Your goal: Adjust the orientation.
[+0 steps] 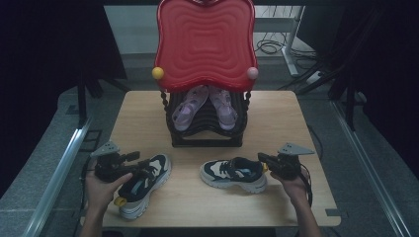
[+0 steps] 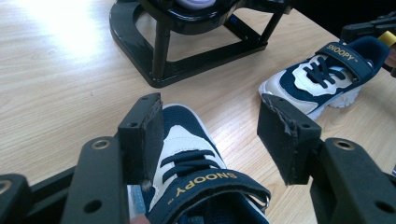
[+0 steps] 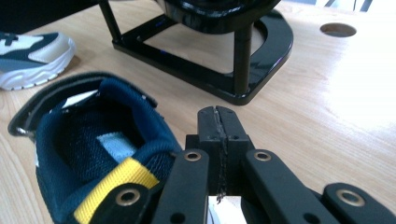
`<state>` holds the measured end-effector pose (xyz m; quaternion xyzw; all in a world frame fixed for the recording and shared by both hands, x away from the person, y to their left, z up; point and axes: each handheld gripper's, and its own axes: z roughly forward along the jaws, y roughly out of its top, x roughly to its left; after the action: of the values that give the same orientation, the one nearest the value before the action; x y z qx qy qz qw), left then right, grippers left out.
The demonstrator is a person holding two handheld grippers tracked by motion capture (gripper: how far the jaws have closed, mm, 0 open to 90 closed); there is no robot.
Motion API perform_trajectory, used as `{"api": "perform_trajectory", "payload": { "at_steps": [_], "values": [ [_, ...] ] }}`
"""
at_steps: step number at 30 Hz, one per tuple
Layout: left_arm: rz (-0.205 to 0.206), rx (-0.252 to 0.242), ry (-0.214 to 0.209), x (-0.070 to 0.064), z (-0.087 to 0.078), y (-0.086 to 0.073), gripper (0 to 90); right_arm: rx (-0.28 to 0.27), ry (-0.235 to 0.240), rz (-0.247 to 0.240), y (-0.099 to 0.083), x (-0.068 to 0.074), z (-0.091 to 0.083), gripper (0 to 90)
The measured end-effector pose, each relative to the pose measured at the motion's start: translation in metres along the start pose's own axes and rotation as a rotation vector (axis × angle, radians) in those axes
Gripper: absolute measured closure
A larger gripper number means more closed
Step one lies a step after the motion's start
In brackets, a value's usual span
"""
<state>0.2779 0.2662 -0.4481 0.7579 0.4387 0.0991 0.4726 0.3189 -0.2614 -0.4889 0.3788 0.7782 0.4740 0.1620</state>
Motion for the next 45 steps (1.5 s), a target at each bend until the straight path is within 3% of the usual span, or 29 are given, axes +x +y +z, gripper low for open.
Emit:
{"api": "perform_trajectory", "payload": {
  "at_steps": [15, 24, 45],
  "values": [
    [0.002, -0.005, 0.002, 0.001, -0.002, 0.000, 40.9, 0.027, 0.037, -0.023, -0.009, 0.001, -0.002, 90.0],
    [0.004, -0.001, 0.003, 0.000, -0.002, 0.000, 40.9, 0.038, 0.053, -0.040, -0.016, 0.007, -0.012, 90.0],
    [-0.002, -0.001, 0.010, -0.001, -0.004, -0.001, 40.8, 0.039, 0.042, -0.064, -0.022, 0.025, -0.035, 90.0]
  ]
}}
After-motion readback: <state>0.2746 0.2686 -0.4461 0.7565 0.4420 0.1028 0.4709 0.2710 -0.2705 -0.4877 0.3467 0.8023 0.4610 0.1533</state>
